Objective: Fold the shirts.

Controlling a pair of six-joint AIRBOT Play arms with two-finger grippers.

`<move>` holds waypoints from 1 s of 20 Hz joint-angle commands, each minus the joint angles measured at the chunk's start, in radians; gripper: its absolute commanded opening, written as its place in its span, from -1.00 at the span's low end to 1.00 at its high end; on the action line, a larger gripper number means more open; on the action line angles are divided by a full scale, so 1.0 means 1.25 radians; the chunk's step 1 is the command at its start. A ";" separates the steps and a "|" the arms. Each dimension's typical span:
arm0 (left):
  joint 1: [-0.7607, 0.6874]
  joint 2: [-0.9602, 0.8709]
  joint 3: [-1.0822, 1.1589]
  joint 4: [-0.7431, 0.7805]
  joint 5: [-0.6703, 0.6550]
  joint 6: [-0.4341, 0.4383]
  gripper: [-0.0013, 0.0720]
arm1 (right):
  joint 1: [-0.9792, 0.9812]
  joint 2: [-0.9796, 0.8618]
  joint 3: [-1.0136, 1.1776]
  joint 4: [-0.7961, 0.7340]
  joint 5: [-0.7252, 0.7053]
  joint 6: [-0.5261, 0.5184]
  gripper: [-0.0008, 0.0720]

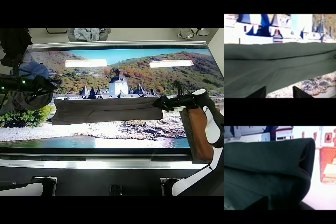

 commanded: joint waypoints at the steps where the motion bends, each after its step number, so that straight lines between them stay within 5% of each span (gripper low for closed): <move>1: -0.078 0.029 -0.001 -0.002 0.035 0.003 0.08 | 0.047 0.000 -0.001 0.048 -0.026 0.009 -0.70; 2: -0.106 0.025 -0.009 -0.002 0.051 0.003 -0.02 | 0.055 0.010 -0.001 0.063 -0.020 -0.016 -0.81; 5: -0.205 0.015 -0.063 -0.002 0.144 0.009 -0.87 | 0.056 0.084 -0.001 0.077 -0.001 -0.049 -0.82; 11: -0.426 -0.085 -0.175 -0.054 0.361 -0.036 -0.87 | 0.057 0.302 -0.001 0.049 0.096 0.004 -0.82; 16: -0.531 -0.225 -0.175 -0.307 0.472 -0.029 -0.87 | 0.057 0.471 -0.001 -0.009 0.167 0.105 -0.82; 20: -0.618 -0.326 -0.149 -0.529 0.490 0.077 -0.87 | 0.057 0.561 -0.001 -0.009 0.212 0.150 -0.82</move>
